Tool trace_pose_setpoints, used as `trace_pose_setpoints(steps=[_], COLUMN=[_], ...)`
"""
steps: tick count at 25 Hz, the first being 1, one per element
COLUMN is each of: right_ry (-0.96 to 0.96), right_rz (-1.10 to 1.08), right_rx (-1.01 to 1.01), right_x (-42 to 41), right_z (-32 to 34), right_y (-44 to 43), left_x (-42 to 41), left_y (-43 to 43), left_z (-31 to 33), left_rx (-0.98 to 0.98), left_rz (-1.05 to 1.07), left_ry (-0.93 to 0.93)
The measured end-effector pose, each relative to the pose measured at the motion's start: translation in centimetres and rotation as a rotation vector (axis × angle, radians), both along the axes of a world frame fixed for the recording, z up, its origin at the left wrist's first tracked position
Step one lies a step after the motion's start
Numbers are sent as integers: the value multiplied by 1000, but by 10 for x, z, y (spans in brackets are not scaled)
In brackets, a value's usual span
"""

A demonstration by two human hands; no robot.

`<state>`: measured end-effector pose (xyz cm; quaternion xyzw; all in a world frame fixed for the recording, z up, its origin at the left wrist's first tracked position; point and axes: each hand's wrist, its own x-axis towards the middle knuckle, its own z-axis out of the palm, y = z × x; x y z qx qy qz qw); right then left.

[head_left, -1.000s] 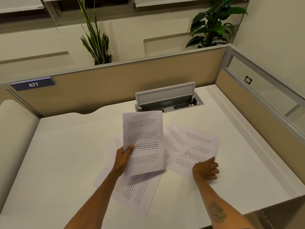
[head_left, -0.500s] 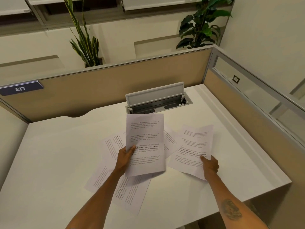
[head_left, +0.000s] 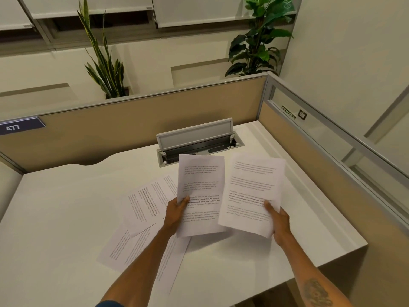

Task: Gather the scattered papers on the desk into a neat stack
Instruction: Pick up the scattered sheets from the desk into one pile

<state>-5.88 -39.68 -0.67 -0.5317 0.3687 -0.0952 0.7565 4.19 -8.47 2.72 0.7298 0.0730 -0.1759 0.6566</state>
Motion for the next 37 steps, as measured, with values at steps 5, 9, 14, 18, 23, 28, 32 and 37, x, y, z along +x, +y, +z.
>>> trace_pose_setpoints(steps=[5,9,14,18,23,28,32,37], right_ry=[-74,-72,-25,-52,-73,-97,-102,-100], right_rz=[250,329,373,430,427,388,359,312], right_rx=[14,-28,-56,25,48,73,95,130], right_x=[19,33,43,54,68,80,89,100], right_z=[9,11,7,1,2,-3,-9,-20], right_y=[30,44,44,58,75,90,103,121], left_x=[-4,-5,2,5,14,39,72,106], left_y=[-26,-31,-14,-5,17,40,86,134], left_z=[8,16,8,6,3,14,1,-14], left_rx=[-62,-93,-101,-148,-128,-23,491,764], left_rz=[-72,-183,-262,-300,-269,-104,-55,-51], left_ry=[60,47,62,18,36,71,-126,-108])
